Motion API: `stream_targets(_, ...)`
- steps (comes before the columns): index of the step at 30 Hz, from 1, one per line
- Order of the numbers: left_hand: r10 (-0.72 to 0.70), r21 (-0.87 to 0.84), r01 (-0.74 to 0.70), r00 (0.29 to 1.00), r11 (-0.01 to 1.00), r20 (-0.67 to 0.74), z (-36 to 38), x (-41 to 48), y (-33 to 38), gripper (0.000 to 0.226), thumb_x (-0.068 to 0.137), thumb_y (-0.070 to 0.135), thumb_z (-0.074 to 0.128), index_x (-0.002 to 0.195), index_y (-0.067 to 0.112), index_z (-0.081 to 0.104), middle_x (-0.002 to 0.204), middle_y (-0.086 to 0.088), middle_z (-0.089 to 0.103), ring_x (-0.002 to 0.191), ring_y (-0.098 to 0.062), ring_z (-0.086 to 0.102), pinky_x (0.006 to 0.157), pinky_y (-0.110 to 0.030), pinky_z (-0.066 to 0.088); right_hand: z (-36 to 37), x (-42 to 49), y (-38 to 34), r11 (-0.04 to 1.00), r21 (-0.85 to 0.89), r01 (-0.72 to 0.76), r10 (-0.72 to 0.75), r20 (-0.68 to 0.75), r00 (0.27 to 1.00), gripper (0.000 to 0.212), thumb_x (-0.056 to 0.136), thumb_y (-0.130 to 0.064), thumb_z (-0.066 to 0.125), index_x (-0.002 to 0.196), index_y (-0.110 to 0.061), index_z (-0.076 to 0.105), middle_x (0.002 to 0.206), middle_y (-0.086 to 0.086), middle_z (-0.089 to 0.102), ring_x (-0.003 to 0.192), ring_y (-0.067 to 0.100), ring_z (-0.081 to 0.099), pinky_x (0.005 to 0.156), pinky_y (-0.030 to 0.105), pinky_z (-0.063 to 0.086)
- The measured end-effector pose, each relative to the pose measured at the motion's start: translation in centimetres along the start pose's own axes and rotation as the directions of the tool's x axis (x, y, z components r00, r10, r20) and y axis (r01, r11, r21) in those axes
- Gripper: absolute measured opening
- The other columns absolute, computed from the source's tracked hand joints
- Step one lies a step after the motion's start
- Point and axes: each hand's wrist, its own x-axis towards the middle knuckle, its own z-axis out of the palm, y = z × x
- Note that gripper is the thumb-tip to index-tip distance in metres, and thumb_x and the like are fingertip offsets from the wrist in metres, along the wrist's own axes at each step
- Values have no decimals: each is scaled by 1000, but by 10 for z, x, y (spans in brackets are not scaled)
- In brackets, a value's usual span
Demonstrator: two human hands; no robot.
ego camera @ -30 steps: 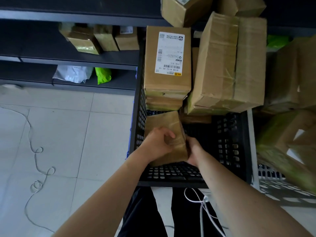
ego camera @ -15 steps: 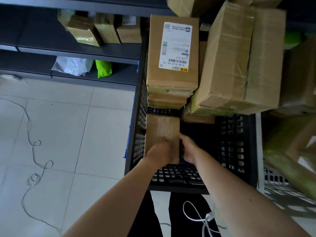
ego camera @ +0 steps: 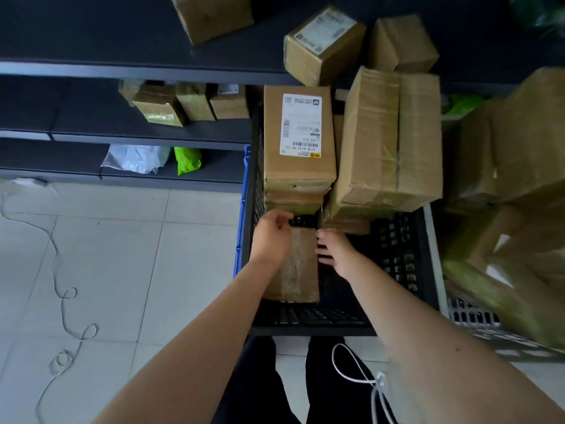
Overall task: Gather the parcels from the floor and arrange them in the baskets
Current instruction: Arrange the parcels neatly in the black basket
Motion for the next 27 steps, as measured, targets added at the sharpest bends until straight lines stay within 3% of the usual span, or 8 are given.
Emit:
stream_targets(3, 66, -53, -71, 994, 996, -87, -19, 6, 22, 29, 92, -1, 43, 105, 14, 63, 105, 1, 64, 95, -16, 59, 63, -13, 39, 3, -21, -24, 997, 20, 77, -77, 10, 997, 34, 105, -24, 42, 137, -14, 46, 139, 9, 51, 118, 27, 57, 98, 41, 45)
stream_targets(6, 104, -21, -107, 989, 994, -107, -37, 13, 37, 25, 91, 4, 43, 100, 19, 61, 108, 0, 61, 91, -20, 60, 68, -22, 41, 16, -46, -38, 983, 64, 170, -173, 41, 984, 44, 104, -23, 44, 147, -13, 38, 143, 11, 48, 119, 30, 56, 94, 40, 44)
stream_targets(9, 128, 20, -126, 983, 992, -135, -51, 19, 45, 25, 94, 12, 44, 112, 15, 62, 119, -3, 46, 93, -18, 51, 79, -24, 37, 28, -58, -48, 948, 137, 286, -265, -153, 952, 64, 99, -17, 48, 156, -16, 19, 150, 9, 40, 109, 25, 55, 83, 33, 43)
stream_targets(14, 93, -82, -95, 995, 992, -33, -63, 35, 53, 41, 96, 16, 49, 135, 10, 37, 130, -1, 37, 88, -10, 47, 63, -16, 35, 44, -67, -70, 845, 224, 486, -391, -362, 846, 86, 91, -10, 60, 158, -23, 9, 158, 0, 29, 137, 22, 38, 106, 33, 33)
stream_targets(16, 84, -182, -70, 994, 981, 72, -63, 44, 55, 55, 98, 17, 50, 147, 12, 25, 140, -1, 42, 99, -9, 47, 77, -20, 40, 45, -69, -84, 838, 199, 508, -412, -380, 828, 84, 93, -12, 55, 158, -28, 4, 161, -1, 22, 141, 23, 34, 106, 35, 33)
stream_targets(18, 79, -240, -45, 987, 970, 136, -62, 52, 55, 58, 99, 20, 49, 151, 15, 21, 142, 2, 46, 105, -11, 48, 87, -27, 39, 44, -67, -93, 857, 185, 481, -381, -401, 833, 77, 96, -17, 52, 159, -26, 9, 163, 1, 17, 144, 25, 30, 110, 38, 32)
stream_targets(23, 11, -190, -8, 1000, 982, 11, -65, 64, 60, 54, 100, 34, 40, 152, 23, 29, 150, -5, 33, 134, -26, 39, 110, -41, 33, 45, -60, -93, 902, 83, 424, -343, -460, 819, 52, 97, -32, 52, 143, -14, 37, 152, 11, 23, 129, 30, 41, 99, 36, 35)
stream_targets(27, -83, -92, 86, 996, 992, 36, -65, 61, 66, 50, 98, 54, 35, 144, 35, 41, 144, -12, 33, 135, -32, 30, 113, -46, 26, 38, -69, -84, 897, -59, 437, -403, -514, 757, 55, 101, -49, 40, 138, -8, 39, 146, 13, 36, 126, 32, 46, 98, 40, 39)
